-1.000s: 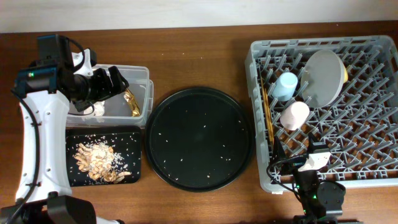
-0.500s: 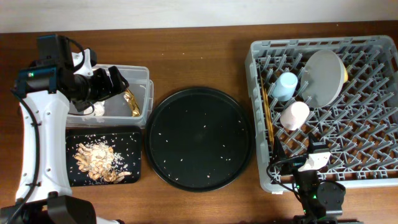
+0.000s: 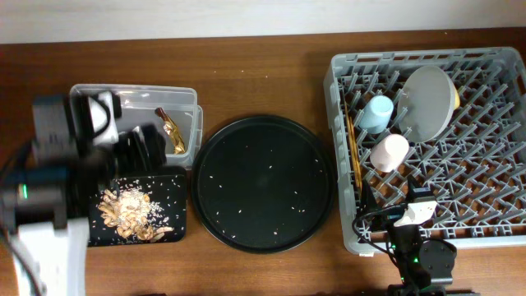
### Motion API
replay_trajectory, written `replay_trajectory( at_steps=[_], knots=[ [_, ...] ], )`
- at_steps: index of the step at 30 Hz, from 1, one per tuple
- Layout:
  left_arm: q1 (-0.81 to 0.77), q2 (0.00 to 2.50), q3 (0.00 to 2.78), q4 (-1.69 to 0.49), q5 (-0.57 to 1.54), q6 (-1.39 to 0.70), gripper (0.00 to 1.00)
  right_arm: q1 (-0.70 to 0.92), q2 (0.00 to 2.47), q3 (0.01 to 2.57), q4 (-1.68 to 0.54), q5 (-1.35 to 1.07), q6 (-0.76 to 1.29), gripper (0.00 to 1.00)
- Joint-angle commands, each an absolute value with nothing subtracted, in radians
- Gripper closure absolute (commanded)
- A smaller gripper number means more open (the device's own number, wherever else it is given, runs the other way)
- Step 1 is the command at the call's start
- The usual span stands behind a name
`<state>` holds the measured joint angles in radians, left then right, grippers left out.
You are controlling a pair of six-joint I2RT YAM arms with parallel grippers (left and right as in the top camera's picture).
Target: Sort waste into correct bins and load items into the dishwasher rack
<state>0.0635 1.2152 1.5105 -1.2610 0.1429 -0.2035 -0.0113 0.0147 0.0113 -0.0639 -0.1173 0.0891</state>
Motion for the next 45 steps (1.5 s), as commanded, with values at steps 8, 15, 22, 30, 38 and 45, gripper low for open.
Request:
replay_trajectory(
  at_steps=[8,15,22,30,38,45],
  knots=[
    [0.053,0.662,0.856,-1.080,-0.023,-0.208,0.01,-0.007,0.004,0.006,-0.070,-0.109,0.083,0.02],
    [0.053,0.338,0.373,-0.459,0.063,-0.209,0.01,-0.007,0.004,0.006,-0.070,-0.109,0.083,0.02],
    [0.053,0.196,0.141,-0.149,0.090,-0.209,0.01,-0.007,0.004,0.006,-0.070,-0.109,0.083,0.02],
    [0.053,0.052,0.030,-0.117,0.081,-0.208,0.01,-0.007,0.004,0.006,-0.070,-0.109,0.083,0.02],
    [0.028,0.005,0.030,-0.117,0.086,-0.172,0.01,-0.007,0.004,0.006,-0.070,-0.109,0.083,0.02],
    [-0.002,0.005,0.030,-0.121,0.056,0.020,0.01,-0.007,0.004,0.006,-0.070,-0.109,0.083,0.02]
  ],
)
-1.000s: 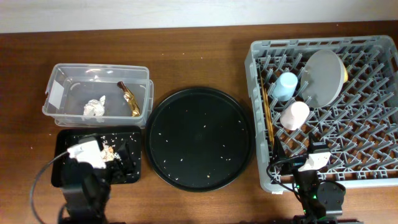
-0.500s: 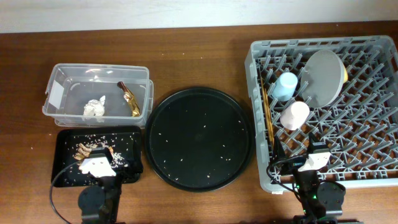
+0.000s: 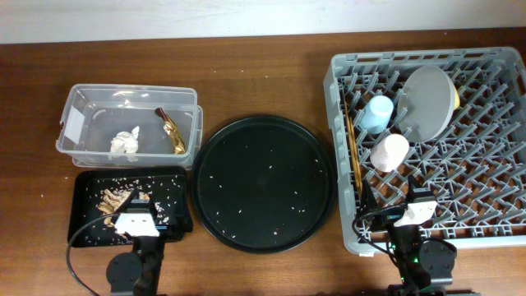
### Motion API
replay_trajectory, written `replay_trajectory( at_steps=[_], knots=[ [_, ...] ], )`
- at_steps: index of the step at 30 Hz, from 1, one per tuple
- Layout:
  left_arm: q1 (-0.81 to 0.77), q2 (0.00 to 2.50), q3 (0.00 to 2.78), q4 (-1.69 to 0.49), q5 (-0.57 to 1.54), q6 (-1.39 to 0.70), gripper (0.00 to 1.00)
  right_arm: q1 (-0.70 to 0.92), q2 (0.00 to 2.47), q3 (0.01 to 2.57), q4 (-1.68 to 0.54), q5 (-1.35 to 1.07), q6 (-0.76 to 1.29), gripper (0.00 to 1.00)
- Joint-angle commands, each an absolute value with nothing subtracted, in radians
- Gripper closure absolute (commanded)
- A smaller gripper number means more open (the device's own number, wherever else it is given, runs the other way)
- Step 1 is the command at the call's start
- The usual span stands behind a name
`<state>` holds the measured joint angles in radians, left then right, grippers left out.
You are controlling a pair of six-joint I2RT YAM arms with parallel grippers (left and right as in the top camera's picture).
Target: Sort waste into correct bins and load items into the dishwasher rack
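A clear plastic bin [image 3: 78, 99] at the left holds a crumpled white tissue [image 3: 125, 143] and a gold wrapper [image 3: 170, 130]. Below it, a black rectangular tray [image 3: 86, 187] carries food scraps [image 3: 122, 200] and rice grains. The grey dishwasher rack [image 3: 341, 74] at the right holds a blue cup [image 3: 378, 113], a pale cup [image 3: 389, 151], a grey plate [image 3: 427, 100] and chopsticks [image 3: 353, 152]. My left arm [image 3: 136, 238] is folded at the front edge over the tray's near rim. My right arm [image 3: 417, 238] is folded at the rack's front edge. Neither arm's fingers can be made out.
A large round black tray [image 3: 263, 131] with scattered rice grains lies in the middle between the bins and the rack. A yellow item [image 3: 454, 97] peeks out behind the plate. Cables trail from both arms along the table's front edge.
My left arm was stretched out over the clear bin and the scrap tray; now it is folded back at the front edge. A white tissue now shows in the bin. The right arm has not moved.
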<state>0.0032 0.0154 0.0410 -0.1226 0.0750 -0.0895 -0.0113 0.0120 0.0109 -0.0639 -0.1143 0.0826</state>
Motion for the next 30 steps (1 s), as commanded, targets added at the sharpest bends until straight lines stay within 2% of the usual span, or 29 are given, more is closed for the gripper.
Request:
replay_trajectory(
  at_steps=[1,30],
  knots=[
    [-0.002,0.005,0.030,-0.122,0.040,0.020,0.01,-0.007,0.004,0.006,-0.070,-0.109,0.083,0.02],
    [-0.002,0.005,0.030,-0.123,0.004,0.062,0.01,-0.007,0.004,0.006,-0.070,-0.109,0.083,0.02]
  ],
)
